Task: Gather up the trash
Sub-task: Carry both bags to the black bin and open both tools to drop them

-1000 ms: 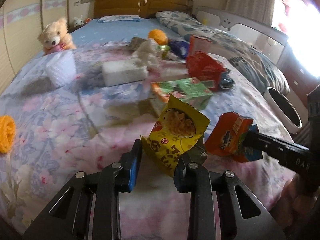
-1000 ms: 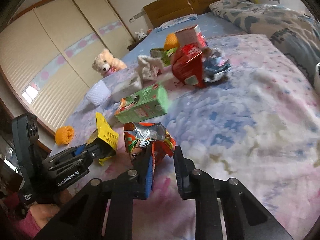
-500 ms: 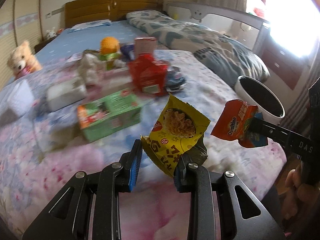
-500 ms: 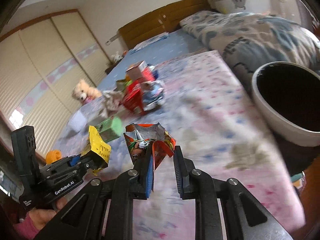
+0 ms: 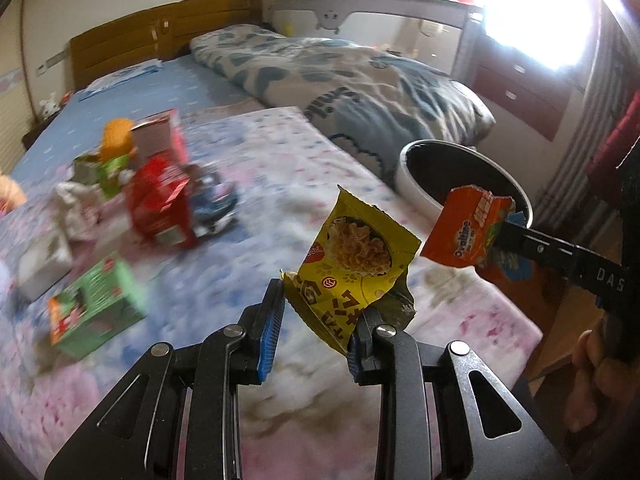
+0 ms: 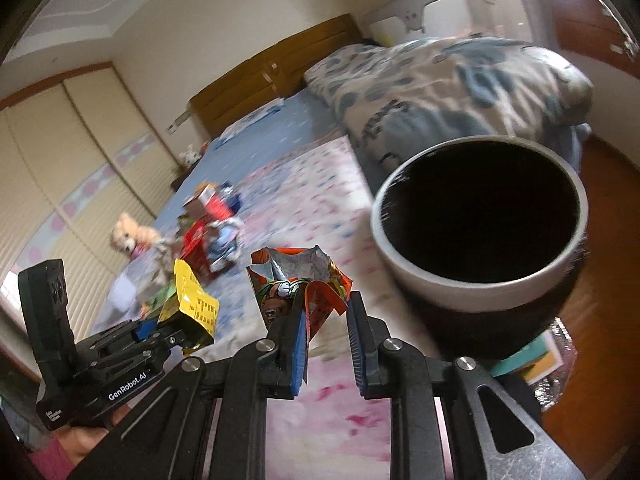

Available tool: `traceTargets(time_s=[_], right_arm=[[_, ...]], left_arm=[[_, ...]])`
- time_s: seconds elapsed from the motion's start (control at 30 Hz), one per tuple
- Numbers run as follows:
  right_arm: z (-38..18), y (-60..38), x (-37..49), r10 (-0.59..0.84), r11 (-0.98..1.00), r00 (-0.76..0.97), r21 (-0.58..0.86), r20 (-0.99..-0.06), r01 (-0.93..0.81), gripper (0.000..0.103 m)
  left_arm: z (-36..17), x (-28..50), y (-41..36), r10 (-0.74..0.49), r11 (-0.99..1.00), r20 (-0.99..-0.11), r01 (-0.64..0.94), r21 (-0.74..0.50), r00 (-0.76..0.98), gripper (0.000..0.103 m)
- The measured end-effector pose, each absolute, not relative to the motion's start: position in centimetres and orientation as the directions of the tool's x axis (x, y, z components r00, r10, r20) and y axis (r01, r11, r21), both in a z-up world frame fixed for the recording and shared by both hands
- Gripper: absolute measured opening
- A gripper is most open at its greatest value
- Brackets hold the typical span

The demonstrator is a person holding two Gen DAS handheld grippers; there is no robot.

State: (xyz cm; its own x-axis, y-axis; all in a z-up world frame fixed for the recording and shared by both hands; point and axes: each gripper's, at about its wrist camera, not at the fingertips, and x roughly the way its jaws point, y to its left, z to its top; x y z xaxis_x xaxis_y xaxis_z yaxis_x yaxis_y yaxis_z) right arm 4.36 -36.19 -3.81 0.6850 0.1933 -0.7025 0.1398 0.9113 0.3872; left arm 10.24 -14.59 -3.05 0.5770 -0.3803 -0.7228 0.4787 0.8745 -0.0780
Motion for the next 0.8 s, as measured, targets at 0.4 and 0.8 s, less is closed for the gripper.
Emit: traceTargets(time_s=[0.4, 0.8], right_arm=[[-2.3, -43.9, 4.2, 0.056, 0.891, 0.718, 0.359, -0.694, 0.278, 0.019], [-2.7, -48.1, 6.0, 0.018, 0.888, 0.684, 0.326, -0.729, 0.324, 0.019]], left_arm=[[-1.9, 11.9, -22.4, -0.43, 0.811, -0.733, 0.582, -0.057, 0.527, 0.026], [-1.7, 13.7, -28.9, -0.454, 0.763, -0.754, 0.645, -0.053, 0.474, 0.027]])
